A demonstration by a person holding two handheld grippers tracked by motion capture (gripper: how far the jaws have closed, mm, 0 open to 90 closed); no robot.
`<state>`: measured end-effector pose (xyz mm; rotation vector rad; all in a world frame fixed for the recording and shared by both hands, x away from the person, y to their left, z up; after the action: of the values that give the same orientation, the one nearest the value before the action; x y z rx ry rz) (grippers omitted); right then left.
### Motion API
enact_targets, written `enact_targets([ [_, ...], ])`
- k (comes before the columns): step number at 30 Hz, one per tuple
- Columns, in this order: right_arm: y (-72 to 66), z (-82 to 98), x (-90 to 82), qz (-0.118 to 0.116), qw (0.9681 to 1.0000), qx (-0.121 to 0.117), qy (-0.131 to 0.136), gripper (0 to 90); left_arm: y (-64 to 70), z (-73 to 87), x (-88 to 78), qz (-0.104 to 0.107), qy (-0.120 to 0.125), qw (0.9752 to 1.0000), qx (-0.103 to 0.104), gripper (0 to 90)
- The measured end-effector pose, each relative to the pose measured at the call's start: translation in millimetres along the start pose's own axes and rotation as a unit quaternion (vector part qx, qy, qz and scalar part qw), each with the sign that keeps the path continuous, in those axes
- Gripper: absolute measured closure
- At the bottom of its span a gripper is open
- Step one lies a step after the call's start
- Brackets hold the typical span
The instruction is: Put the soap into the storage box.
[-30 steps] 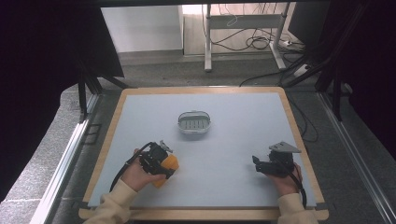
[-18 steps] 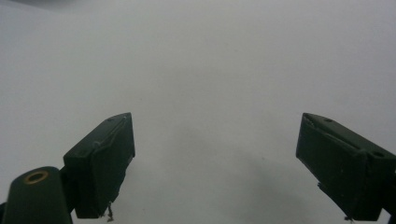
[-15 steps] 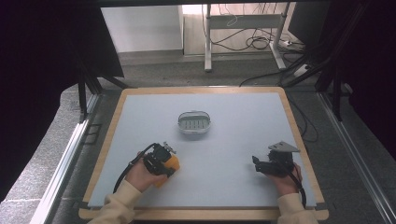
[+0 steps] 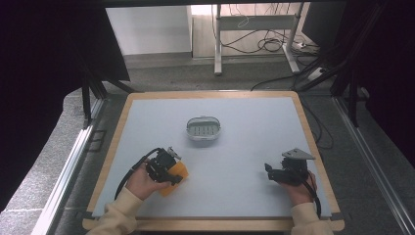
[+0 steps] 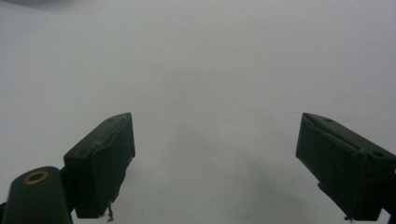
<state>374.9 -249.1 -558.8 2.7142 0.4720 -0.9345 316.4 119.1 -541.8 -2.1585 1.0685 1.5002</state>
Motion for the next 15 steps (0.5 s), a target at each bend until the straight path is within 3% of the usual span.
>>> enact_targets([
  [3,-0.3,-0.3,-0.3,-0.004,1.0,0.0,0.003,12.1,-3.5,0.6,-3.2,-0.012,0.005,0.9999,-0.002,61.4],
  [15,-0.7,-0.7,-0.5,-0.002,1.0,-0.003,0.004,12.0,-10.5,3.4,-12.9,-0.008,0.013,0.9999,0.001,61.4],
])
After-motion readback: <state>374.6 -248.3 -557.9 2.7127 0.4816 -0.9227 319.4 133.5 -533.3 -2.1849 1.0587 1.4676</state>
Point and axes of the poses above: each handheld gripper's, and its own axes: x roughly forward along the jaws, z roughly out of its underside, y roughly to its right, the point moved 7 cm from there along x, roughly forward along the jaws, and after that the axes turned 4 degrees about z, right-handed, at the moved point
